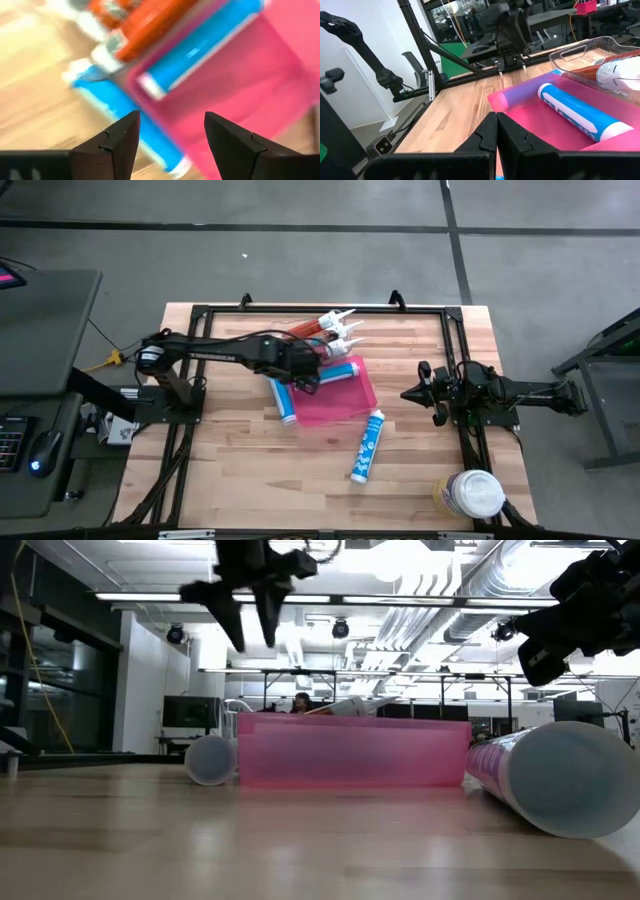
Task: Pick & place silicon tubes, Sealant and Lysol wipes
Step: Put the top blue sealant into the pink bin
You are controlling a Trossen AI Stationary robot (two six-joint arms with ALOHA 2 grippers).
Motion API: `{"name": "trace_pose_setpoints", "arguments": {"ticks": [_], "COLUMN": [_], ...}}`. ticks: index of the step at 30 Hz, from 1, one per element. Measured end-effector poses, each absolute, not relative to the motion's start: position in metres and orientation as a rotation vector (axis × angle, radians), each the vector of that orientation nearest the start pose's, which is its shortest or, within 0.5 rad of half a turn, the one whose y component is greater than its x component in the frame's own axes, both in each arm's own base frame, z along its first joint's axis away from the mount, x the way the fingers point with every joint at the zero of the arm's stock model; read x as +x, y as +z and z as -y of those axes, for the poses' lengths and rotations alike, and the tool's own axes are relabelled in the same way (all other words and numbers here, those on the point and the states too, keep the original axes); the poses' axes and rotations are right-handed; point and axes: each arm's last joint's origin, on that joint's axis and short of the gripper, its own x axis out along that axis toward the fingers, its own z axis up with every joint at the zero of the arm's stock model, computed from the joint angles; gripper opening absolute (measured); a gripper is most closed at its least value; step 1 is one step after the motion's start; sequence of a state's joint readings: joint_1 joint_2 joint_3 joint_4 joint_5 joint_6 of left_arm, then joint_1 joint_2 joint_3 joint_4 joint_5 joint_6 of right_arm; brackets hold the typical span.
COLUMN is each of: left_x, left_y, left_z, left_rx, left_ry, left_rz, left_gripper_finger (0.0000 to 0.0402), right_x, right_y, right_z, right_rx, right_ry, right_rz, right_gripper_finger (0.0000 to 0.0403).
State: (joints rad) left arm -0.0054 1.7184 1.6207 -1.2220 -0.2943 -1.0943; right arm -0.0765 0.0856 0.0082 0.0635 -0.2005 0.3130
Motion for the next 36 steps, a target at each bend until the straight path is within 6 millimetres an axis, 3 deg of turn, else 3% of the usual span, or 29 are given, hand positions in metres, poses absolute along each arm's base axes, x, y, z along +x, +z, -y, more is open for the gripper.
{"name": "trace_pose_setpoints", "arguments": {"ticks": [6,13,21,23,28,36], "left_x": [0.303,0.274,0.275,0.264,0.258,0.258], "left_y": [0.310,0.279,0.236,0.223,0.201,0.191], "left_z": [-0.001,0.010,0.021,0.023,0.028,0.025], "left_rx": [-0.774,-0.909,-1.122,-1.118,-1.221,-1.246], "left_ry": [1.061,1.125,1.079,1.114,1.163,1.180], "left_rz": [-0.943,-0.879,-0.729,-0.757,-0.685,-0.546], "left_gripper_finger": [0.0215,0.0215,0.0215,0.0215,0.0216,0.0253], "right_x": [0.102,0.102,0.102,0.102,0.102,0.103], "right_y": [0.165,0.165,0.165,0.165,0.165,0.165], "right_z": [0.002,0.002,0.002,0.002,0.002,0.002], "right_rx": [0.315,0.315,0.316,0.315,0.315,0.316], "right_ry": [0.121,0.121,0.120,0.120,0.120,0.120], "right_rz": [-0.035,-0.035,-0.040,-0.037,-0.038,-0.041], "right_gripper_finger": [0.0001,0.0001,0.0001,0.0001,0.0001,0.0001]}}
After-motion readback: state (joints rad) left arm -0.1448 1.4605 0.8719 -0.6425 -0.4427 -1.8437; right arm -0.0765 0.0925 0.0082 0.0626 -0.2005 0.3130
